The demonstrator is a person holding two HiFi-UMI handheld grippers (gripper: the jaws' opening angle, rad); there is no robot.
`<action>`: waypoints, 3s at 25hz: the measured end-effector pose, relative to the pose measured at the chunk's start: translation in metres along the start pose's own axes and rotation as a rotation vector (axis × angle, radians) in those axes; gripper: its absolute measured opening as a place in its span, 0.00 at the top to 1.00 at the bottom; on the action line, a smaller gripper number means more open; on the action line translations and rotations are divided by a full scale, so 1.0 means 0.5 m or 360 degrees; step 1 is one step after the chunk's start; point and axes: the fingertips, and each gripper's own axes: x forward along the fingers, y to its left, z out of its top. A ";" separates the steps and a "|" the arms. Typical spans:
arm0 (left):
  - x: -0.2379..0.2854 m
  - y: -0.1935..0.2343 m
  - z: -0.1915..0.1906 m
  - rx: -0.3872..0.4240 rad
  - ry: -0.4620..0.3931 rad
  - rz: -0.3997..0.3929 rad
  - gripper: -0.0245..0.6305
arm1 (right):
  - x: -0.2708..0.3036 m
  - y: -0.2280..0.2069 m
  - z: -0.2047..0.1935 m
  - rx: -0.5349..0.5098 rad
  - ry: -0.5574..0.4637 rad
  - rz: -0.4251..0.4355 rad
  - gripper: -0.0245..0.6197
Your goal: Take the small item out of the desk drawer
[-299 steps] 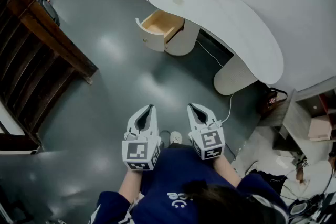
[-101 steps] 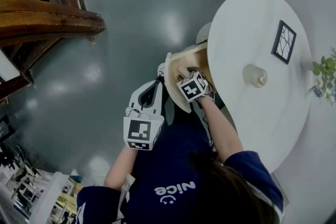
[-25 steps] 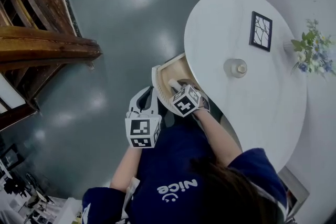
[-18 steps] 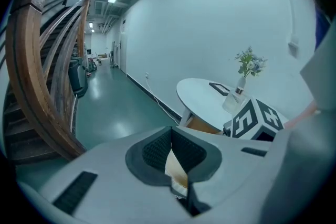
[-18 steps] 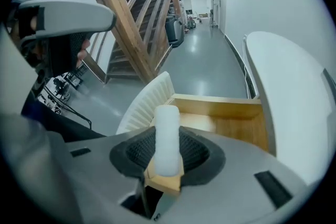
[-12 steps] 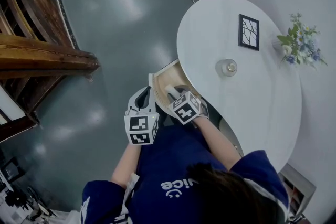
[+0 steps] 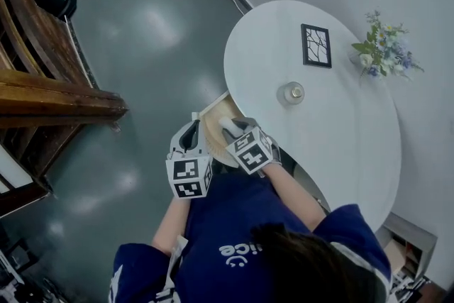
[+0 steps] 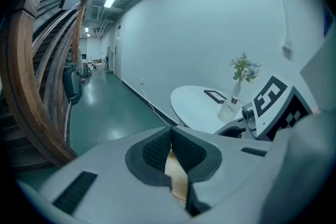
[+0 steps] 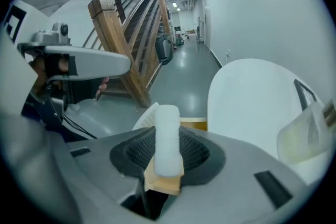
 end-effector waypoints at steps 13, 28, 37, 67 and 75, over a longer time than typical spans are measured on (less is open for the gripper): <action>-0.012 -0.034 0.072 0.0028 -0.0134 -0.0108 0.96 | -0.118 -0.045 0.075 0.0176 -0.0331 -0.0200 0.75; -0.060 -0.084 0.186 0.0157 -0.0320 -0.0261 0.96 | -0.262 -0.091 0.132 0.0305 -0.0668 -0.0435 0.75; -0.087 -0.104 0.242 0.0168 -0.0400 -0.0315 0.96 | -0.365 -0.107 0.181 0.0354 -0.0951 -0.0552 0.75; -0.179 -0.143 0.343 0.0324 -0.0700 -0.0248 0.96 | -0.540 -0.108 0.222 0.0223 -0.1334 -0.0828 0.75; -0.174 -0.141 0.332 0.0326 -0.0681 -0.0255 0.96 | -0.533 -0.108 0.221 0.0212 -0.1325 -0.0847 0.75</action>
